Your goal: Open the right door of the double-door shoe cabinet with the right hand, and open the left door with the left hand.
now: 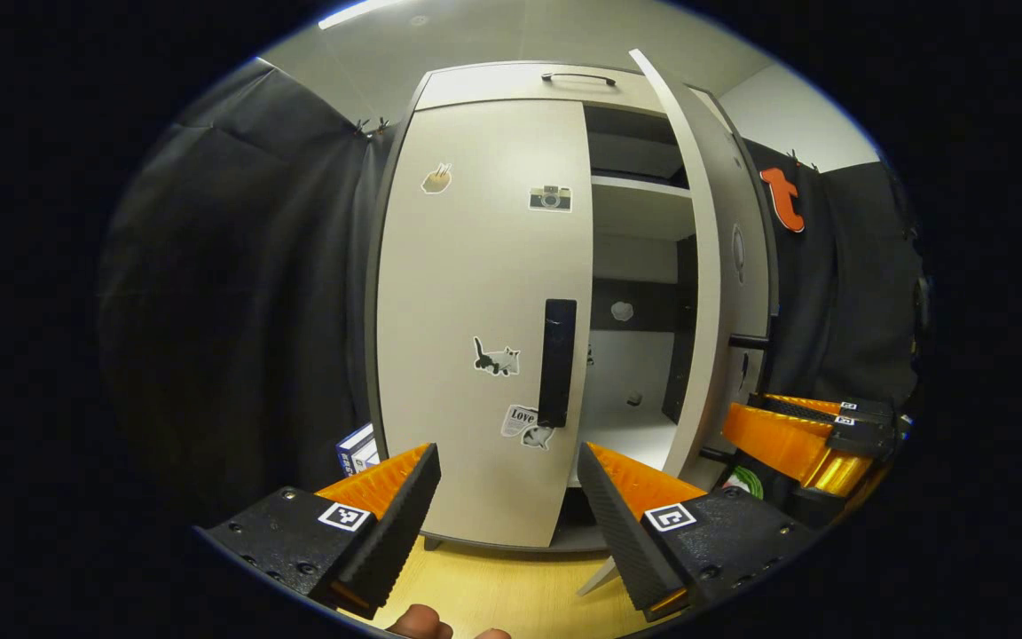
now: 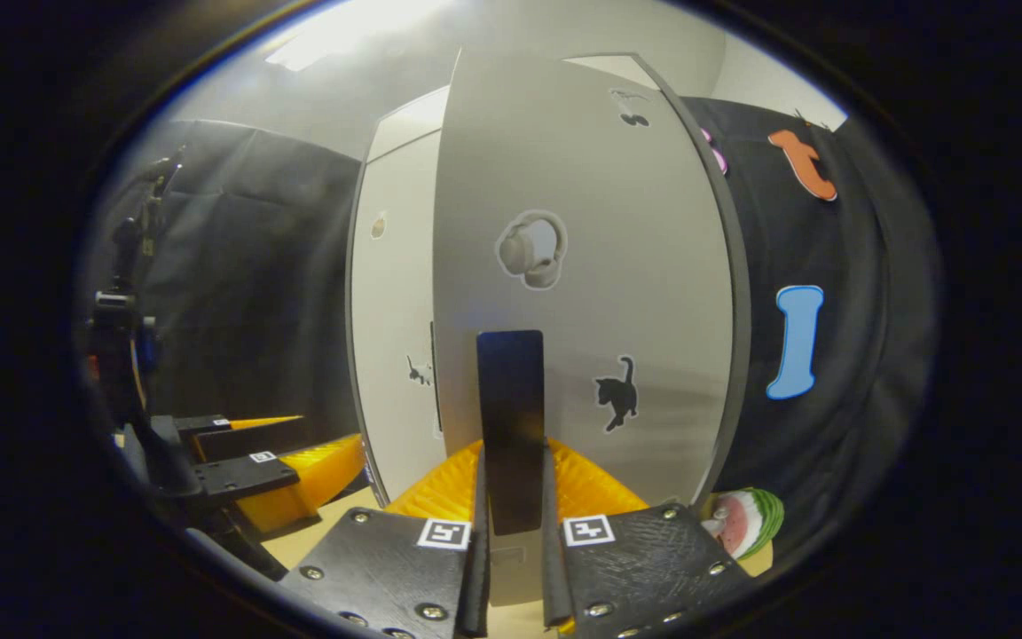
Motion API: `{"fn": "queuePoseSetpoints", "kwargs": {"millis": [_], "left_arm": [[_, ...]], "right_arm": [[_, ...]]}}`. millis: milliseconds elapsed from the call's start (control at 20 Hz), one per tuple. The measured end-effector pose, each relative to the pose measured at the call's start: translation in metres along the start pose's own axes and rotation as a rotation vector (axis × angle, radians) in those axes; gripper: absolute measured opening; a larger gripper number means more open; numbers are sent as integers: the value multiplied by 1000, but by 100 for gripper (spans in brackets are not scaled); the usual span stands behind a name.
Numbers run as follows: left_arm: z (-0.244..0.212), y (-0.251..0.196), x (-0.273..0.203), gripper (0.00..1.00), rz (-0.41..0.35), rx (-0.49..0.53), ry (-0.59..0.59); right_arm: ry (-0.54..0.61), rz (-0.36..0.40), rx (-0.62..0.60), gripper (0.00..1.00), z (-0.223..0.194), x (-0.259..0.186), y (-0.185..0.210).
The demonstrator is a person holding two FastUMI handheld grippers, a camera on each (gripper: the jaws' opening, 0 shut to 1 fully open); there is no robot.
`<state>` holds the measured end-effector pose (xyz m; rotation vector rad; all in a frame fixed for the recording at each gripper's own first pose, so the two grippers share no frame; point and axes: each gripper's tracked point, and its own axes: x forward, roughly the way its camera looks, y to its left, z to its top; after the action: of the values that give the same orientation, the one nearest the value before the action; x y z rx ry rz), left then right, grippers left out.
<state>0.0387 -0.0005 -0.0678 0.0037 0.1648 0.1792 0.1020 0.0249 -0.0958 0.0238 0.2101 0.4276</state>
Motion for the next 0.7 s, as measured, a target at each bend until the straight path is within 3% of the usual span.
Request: {"fn": "queuePoseSetpoints", "kwargs": {"millis": [700], "left_arm": [[-3, -10, 15, 97, 3, 9, 6]], "right_arm": [[9, 39, 26, 24, -1, -24, -14]]}}
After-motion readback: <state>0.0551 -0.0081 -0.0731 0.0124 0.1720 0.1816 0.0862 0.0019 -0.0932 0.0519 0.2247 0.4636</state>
